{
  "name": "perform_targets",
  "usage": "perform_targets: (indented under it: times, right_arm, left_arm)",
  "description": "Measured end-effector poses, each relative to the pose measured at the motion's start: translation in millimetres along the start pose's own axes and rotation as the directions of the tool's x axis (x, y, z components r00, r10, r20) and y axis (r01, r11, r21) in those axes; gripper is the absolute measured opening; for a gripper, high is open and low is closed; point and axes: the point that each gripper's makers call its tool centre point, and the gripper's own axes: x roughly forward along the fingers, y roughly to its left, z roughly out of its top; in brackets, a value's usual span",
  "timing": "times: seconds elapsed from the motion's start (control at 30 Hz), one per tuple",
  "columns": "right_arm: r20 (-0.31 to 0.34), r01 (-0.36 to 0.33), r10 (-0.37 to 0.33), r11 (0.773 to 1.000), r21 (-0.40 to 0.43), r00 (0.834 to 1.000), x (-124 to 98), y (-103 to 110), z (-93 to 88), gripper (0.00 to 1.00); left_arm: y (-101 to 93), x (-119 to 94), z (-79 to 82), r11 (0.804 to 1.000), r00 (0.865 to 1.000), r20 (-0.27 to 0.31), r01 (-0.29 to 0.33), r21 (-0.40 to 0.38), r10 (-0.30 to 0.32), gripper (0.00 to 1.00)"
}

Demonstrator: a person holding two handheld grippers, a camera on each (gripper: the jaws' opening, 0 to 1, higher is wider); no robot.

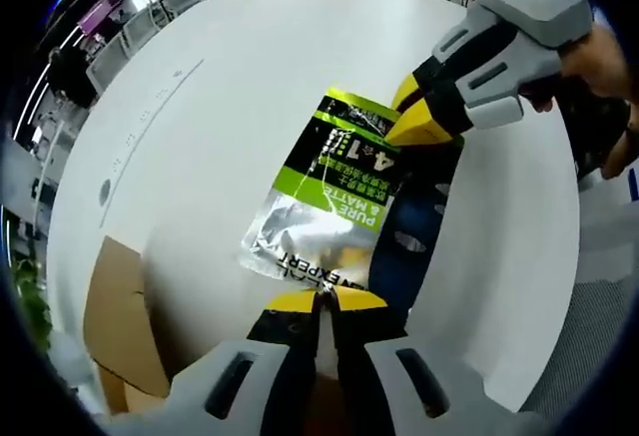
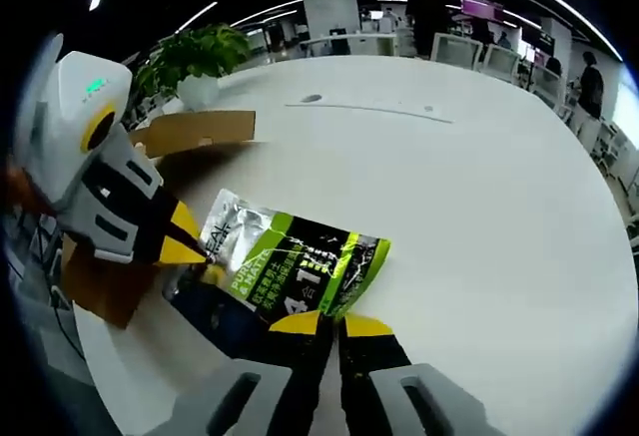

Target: Operate the shoe box by opening the lid, removing the specified soft item, and placing it in the target area until the item is outside and the box remains undamaged.

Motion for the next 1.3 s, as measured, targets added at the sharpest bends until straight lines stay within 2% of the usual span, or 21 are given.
perform_targets:
  times: [0.13,0.3,0.37,0.7,1.3]
  right_arm:
    - [-0.004,0.011,-0.011,1.000,-0.012,1.000,-1.6,-3.3,-2.3,0.02]
    - [-0.001,0.027,-0.027,0.999,-0.017,1.000,-3.6,-8.7,-3.7,0.04]
    - [-0.002,0.026,-0.026,0.999,-0.025,1.000,-3.8,-8.9,-3.3,0.04]
    - [0.001,0.041,-0.041,0.998,-0.042,0.999,-6.9,-11.4,-2.8,0.05]
    - [-0.004,0.033,-0.033,0.997,-0.064,0.999,-6.5,-5.9,-1.7,0.05]
  left_arm:
    - [2.8,-4.9,1.5,1.000,1.000,0.009,-0.023,0.014,0.023,0.04]
    - [2.2,-10.8,1.5,1.000,1.000,0.018,-0.026,0.016,0.026,0.00]
    - [1.6,-12.9,2.6,1.000,0.999,0.025,-0.028,0.015,0.027,0.02]
    - [-1.8,-29.3,11.5,0.999,0.996,0.091,-0.015,-0.038,0.018,0.05]
    - [-9.3,-59.3,13.0,0.995,0.985,0.175,0.013,-0.099,0.005,0.06]
